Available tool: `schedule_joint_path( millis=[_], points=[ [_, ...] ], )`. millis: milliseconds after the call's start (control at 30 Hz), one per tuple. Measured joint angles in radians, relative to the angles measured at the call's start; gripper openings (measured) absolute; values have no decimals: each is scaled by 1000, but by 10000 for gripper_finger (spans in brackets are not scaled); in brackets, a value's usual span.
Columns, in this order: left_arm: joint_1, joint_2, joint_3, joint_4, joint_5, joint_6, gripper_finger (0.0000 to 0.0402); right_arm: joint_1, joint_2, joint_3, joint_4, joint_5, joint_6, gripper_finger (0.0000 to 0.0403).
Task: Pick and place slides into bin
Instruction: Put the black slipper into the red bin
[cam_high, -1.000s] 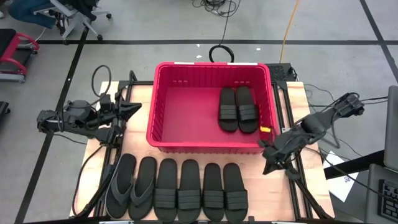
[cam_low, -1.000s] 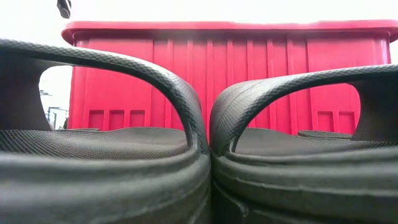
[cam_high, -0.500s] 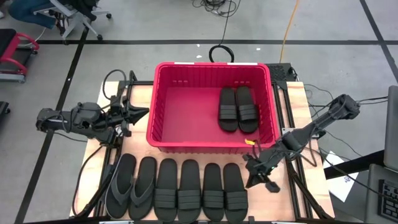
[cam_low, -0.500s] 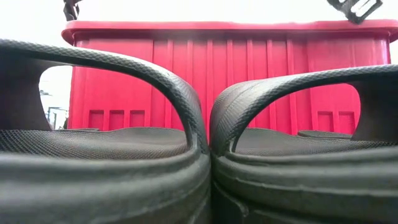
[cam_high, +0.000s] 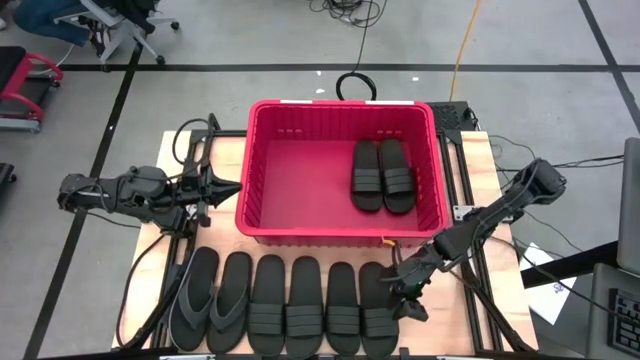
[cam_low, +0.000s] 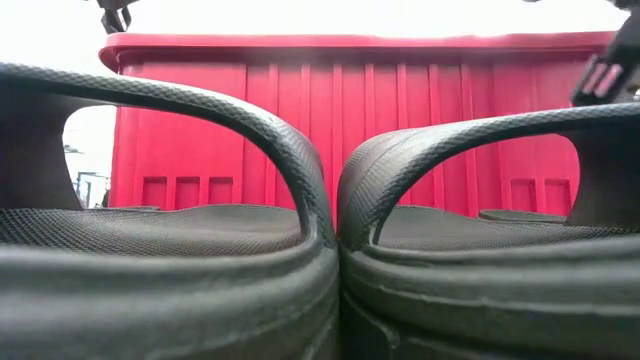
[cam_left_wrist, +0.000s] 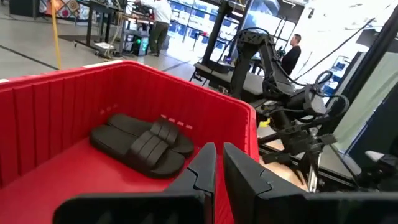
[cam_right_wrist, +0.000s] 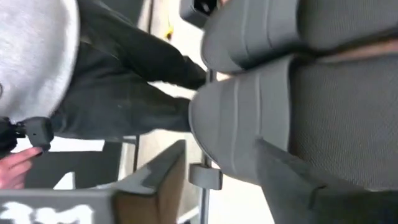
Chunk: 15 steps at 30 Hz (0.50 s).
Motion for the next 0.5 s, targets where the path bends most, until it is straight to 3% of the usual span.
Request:
schedule_joint_path(
  millis=[200,500],
  points=[
    [0,0,0,-2,26,-31,26,11,65,0,-21,81,-7,245],
    [0,0,0,-2,26,-37,26,6,159,0,-10,96,-34,253]
  ],
)
